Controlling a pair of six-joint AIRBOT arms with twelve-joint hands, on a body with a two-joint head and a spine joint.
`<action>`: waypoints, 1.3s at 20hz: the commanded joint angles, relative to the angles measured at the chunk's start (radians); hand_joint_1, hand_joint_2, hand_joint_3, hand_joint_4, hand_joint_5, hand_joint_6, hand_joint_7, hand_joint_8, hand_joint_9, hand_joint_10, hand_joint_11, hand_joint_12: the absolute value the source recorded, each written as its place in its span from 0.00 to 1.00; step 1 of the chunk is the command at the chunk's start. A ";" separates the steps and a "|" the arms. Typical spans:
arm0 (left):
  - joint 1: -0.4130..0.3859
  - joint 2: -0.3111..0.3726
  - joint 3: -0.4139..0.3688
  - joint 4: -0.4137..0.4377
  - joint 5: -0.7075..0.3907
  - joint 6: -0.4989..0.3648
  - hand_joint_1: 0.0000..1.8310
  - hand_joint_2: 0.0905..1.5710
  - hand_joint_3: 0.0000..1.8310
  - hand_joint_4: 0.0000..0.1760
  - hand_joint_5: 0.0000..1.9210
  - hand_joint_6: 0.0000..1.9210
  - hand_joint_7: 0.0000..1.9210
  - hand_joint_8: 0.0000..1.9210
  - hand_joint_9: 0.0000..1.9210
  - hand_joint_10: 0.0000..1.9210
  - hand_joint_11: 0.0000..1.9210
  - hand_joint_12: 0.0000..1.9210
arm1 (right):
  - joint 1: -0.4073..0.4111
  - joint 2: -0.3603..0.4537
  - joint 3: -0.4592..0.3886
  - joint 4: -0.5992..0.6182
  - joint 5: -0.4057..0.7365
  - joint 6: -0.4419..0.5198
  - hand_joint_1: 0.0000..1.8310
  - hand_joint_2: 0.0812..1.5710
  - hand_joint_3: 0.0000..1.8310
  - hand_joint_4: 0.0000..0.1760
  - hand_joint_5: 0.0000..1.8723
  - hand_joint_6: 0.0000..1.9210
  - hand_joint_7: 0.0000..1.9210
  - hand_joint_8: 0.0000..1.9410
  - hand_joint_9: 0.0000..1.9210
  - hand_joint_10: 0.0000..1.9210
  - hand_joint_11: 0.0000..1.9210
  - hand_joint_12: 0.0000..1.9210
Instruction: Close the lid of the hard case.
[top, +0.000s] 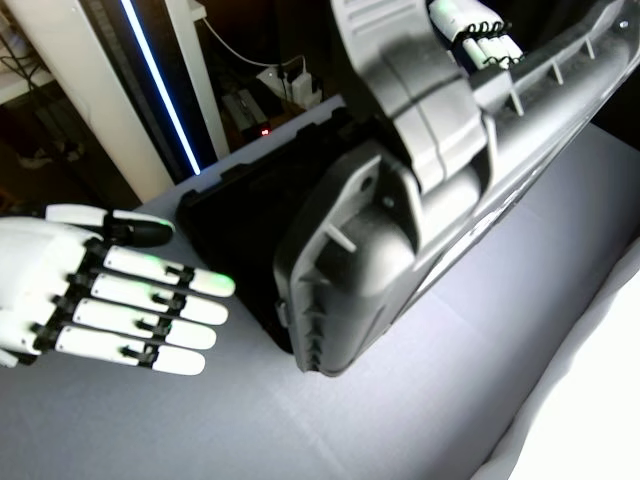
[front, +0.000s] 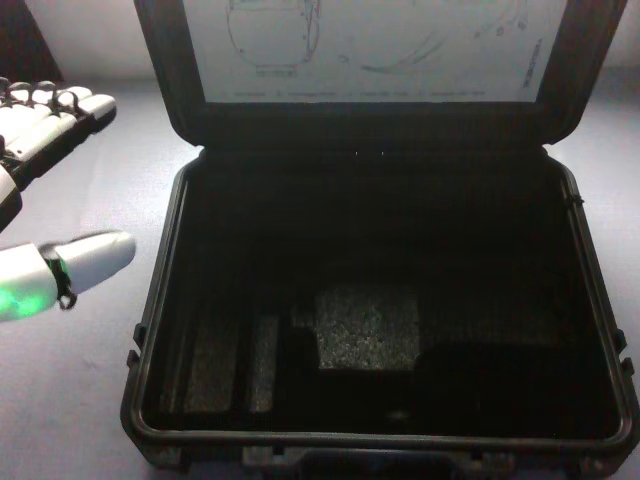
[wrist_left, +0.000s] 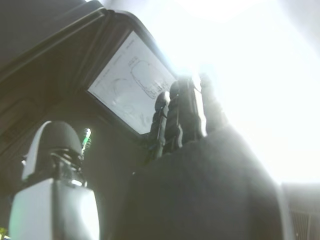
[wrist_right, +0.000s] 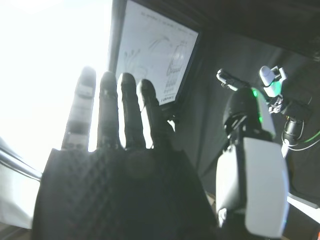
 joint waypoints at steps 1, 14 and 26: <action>-0.011 0.002 0.008 -0.009 -0.125 -0.001 0.00 0.74 0.00 0.00 0.06 0.00 0.06 0.00 0.06 0.00 0.01 0.18 | 0.012 0.009 0.006 0.030 0.116 0.005 0.17 0.77 0.00 0.16 0.06 0.00 0.09 0.00 0.05 0.00 0.01 0.16; -0.281 -0.123 0.228 -0.033 0.159 -0.003 0.00 0.70 0.00 0.00 0.06 0.00 0.07 0.00 0.07 0.00 0.03 0.12 | 0.217 -0.050 0.159 0.049 -0.121 0.005 0.11 0.70 0.00 0.09 0.07 0.00 0.05 0.00 0.02 0.00 0.00 0.04; -0.583 -0.244 0.418 0.105 0.478 0.000 0.00 0.69 0.00 0.04 0.07 0.00 0.07 0.00 0.03 0.01 0.02 0.06 | 0.606 -0.218 0.351 -0.147 -0.491 -0.039 0.06 0.68 0.00 0.00 0.06 0.00 0.07 0.00 0.05 0.00 0.04 0.03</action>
